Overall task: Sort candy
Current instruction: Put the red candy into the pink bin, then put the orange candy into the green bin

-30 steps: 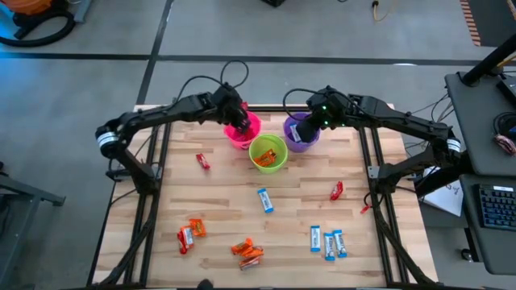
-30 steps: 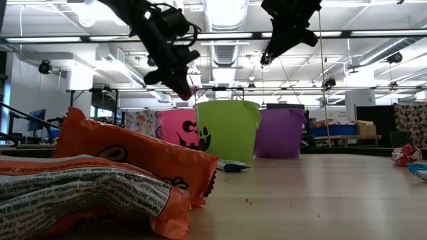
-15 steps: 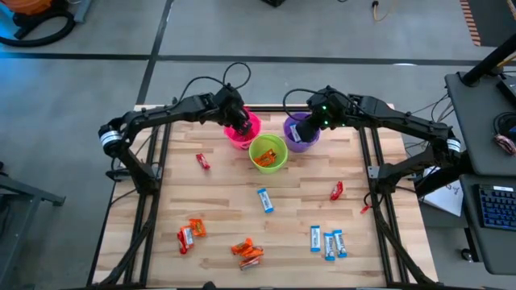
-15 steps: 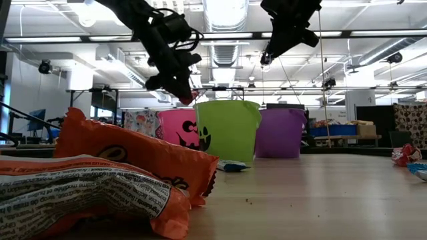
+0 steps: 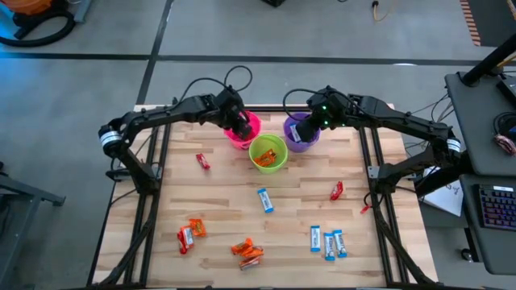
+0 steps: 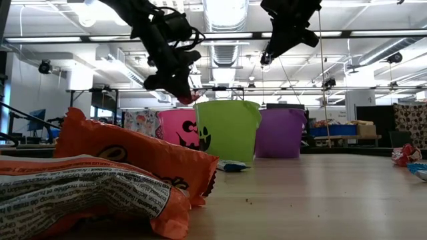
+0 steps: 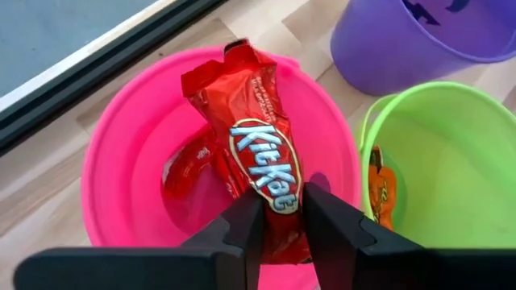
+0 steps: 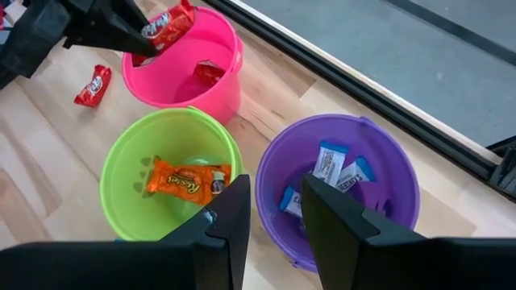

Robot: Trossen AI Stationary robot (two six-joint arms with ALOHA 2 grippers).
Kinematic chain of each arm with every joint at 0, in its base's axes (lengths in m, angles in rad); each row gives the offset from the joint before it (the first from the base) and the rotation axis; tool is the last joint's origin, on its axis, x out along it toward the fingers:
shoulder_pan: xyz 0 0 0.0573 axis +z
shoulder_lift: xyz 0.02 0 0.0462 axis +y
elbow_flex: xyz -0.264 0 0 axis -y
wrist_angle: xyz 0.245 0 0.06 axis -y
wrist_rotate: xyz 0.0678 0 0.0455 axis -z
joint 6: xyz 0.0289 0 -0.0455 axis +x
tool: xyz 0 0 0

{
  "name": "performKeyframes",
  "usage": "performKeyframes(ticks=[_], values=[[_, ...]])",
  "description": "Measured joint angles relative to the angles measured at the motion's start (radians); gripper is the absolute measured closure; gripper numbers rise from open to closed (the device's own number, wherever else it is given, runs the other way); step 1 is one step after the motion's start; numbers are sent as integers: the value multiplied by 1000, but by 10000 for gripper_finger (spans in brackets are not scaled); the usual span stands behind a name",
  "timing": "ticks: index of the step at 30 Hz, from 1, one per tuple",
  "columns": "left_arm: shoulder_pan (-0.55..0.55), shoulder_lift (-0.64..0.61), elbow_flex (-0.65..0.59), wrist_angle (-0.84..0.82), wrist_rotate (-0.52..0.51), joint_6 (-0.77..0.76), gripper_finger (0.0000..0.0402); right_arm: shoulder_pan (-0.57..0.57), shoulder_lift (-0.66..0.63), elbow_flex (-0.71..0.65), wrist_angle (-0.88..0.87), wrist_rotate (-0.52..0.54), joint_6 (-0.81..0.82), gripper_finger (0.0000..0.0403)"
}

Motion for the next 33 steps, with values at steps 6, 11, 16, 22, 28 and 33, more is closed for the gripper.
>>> performKeyframes(ticks=[6, 11, 16, 22, 28, 33], values=[[0, 0, 0, -2, -4, 1, 289, 0, 0, 0, -1, -21, 3, 300], [0, -1, 0, -12, -5, 2, 245, 0, -3, 0, -5, -37, 35, 300], [-5, -6, 0, -25, 14, 1, 217, 0, -9, 0, -7, -131, 66, 300], [-25, -64, 0, -148, 130, -83, 212, 5, -10, 2, -64, -225, 88, 300], [-142, -161, 0, -287, 49, -185, 212, 14, -11, 2, -88, -231, 61, 300], [-286, -224, 0, -328, 1, -356, 212, 16, -11, 2, -87, -230, 32, 300]])
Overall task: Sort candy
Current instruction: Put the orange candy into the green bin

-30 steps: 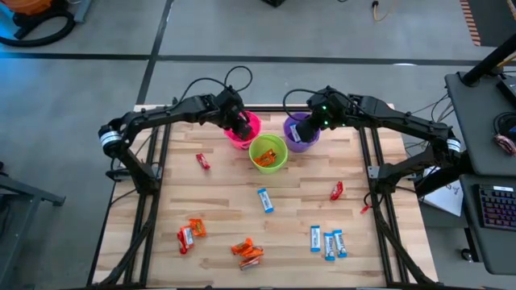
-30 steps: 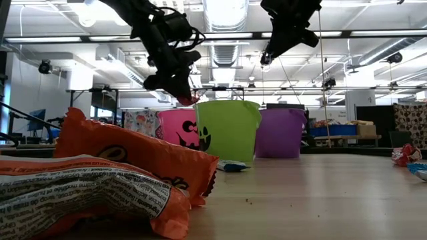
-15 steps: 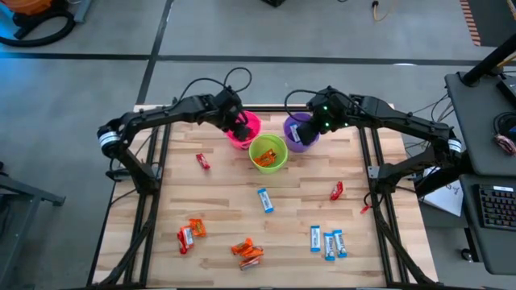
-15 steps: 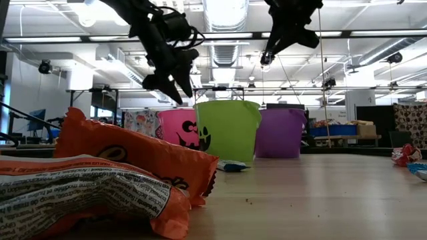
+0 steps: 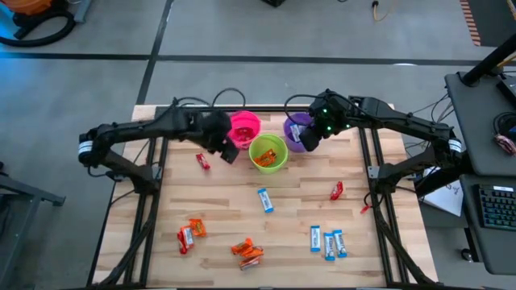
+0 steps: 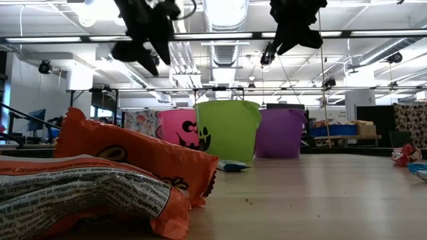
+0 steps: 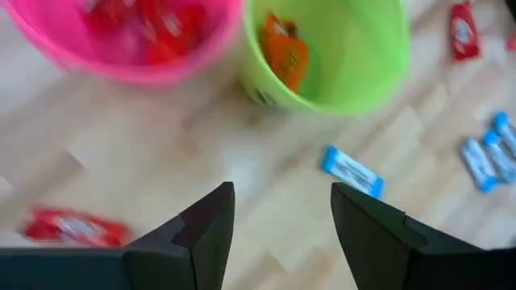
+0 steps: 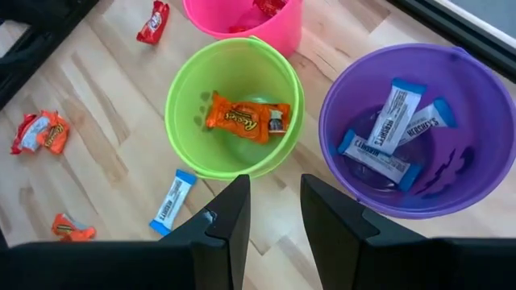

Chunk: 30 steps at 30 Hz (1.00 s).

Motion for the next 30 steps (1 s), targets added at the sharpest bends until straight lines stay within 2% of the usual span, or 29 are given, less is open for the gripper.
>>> performKeyframes(ticks=[5, 10, 16, 23, 30], values=[[-160, -14, 0, -51, -2, -185, 212, 0, 0, 0, 0, 0, -27, 300], [-337, 4, -2, -174, 15, -406, 213, 0, 0, 0, 0, 0, -62, 300], [-515, 38, -85, -181, 34, -678, 217, 0, 2, 0, 5, 0, -85, 300], [-619, 85, -248, -155, 112, -938, 243, 0, 2, 0, 5, 0, -91, 300], [-641, 126, -371, -41, 124, -1002, 253, 0, 2, 0, 5, -3, -90, 300]])
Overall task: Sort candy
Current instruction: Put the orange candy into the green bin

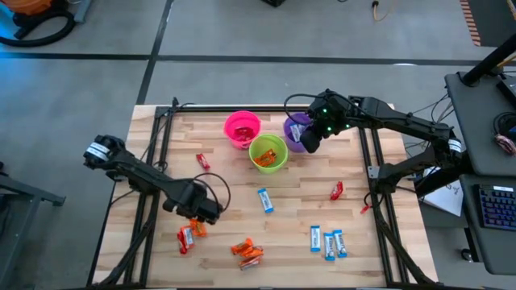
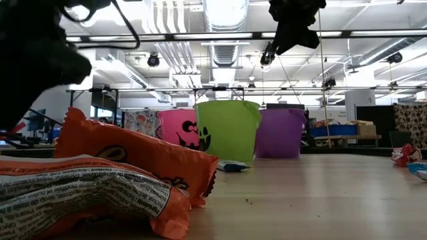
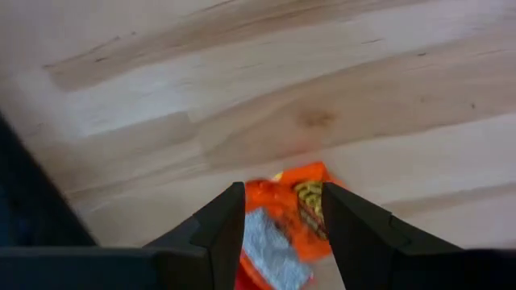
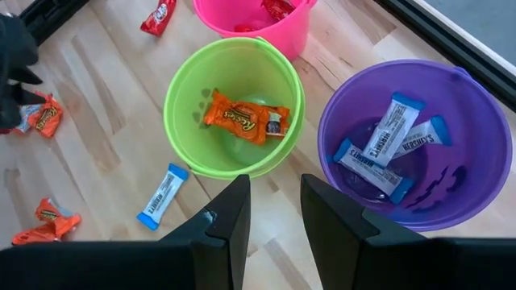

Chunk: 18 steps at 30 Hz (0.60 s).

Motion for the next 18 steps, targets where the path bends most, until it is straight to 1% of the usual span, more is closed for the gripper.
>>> performKeyframes(ticks=[3, 8, 18], values=[[0, 18, -29, 52, 7, -7, 254, 1, 0, 0, 0, -5, 4, 300], [-1, 59, -33, 57, 58, -11, 254, 3, 0, 0, -1, -5, 5, 300], [-12, 156, -25, 132, 58, -11, 254, 3, 0, 0, -1, -5, 14, 300]])
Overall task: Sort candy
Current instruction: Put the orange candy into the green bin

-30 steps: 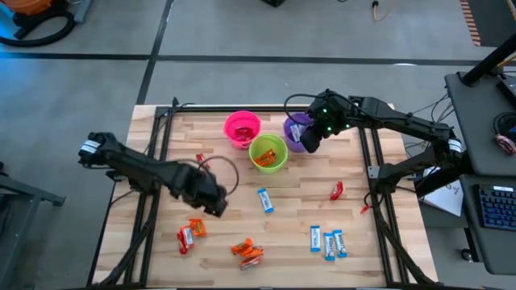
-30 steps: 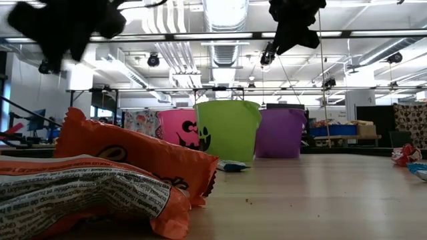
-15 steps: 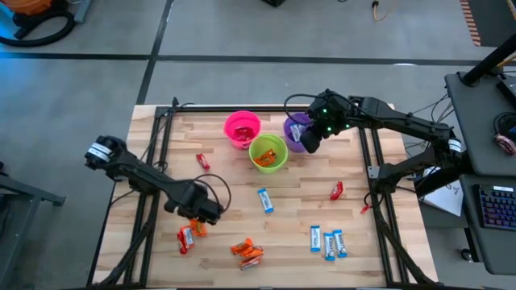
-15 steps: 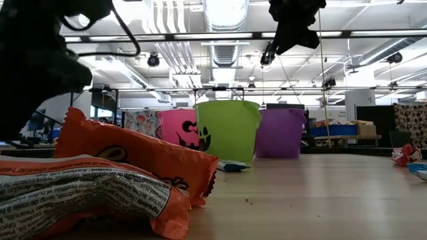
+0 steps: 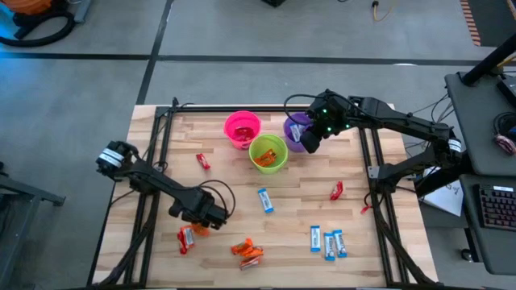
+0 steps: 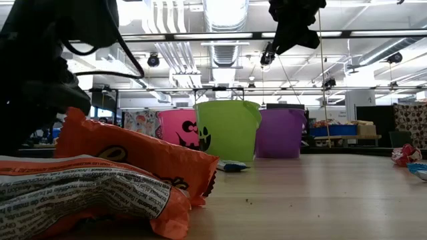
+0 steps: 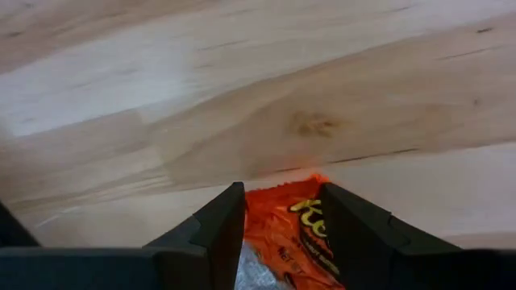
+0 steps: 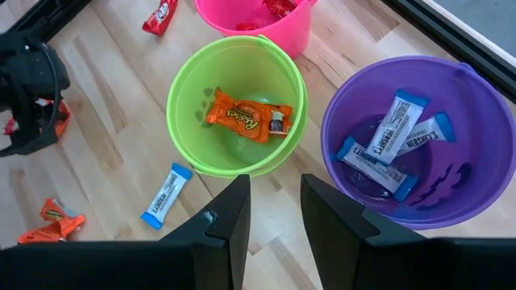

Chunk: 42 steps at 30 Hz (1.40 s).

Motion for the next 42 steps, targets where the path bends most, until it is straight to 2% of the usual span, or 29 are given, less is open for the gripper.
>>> performKeyframes(ticks=[5, 11, 13, 19, 23, 30, 35, 39, 42], values=[[-14, 27, 4, 25, 1, 0, 280, 0, 0, 0, 0, 0, -1, 300], [-26, 26, 5, 28, -7, 2, 374, 0, 0, 0, 0, 0, -1, 300], [-27, 27, 11, 22, -18, 8, 394, 0, 0, 0, 0, 0, -3, 300], [-27, 21, 41, 7, -75, 53, 400, 0, 0, 0, 0, 0, -5, 300], [-20, -9, 110, -29, -148, 148, 401, 0, 0, 0, 1, 0, -5, 300], [60, -52, 295, -148, -317, 467, 401, 0, 0, 0, 4, 1, -2, 300], [169, -55, 465, -149, -478, 842, 401, -1, 0, 0, 4, 1, 0, 300], [281, -54, 557, -86, -609, 1126, 402, -1, 0, 7, 3, -23, 14, 300], [373, -54, 592, 15, -622, 1333, 402, 0, 0, 27, -10, -58, 17, 300]])
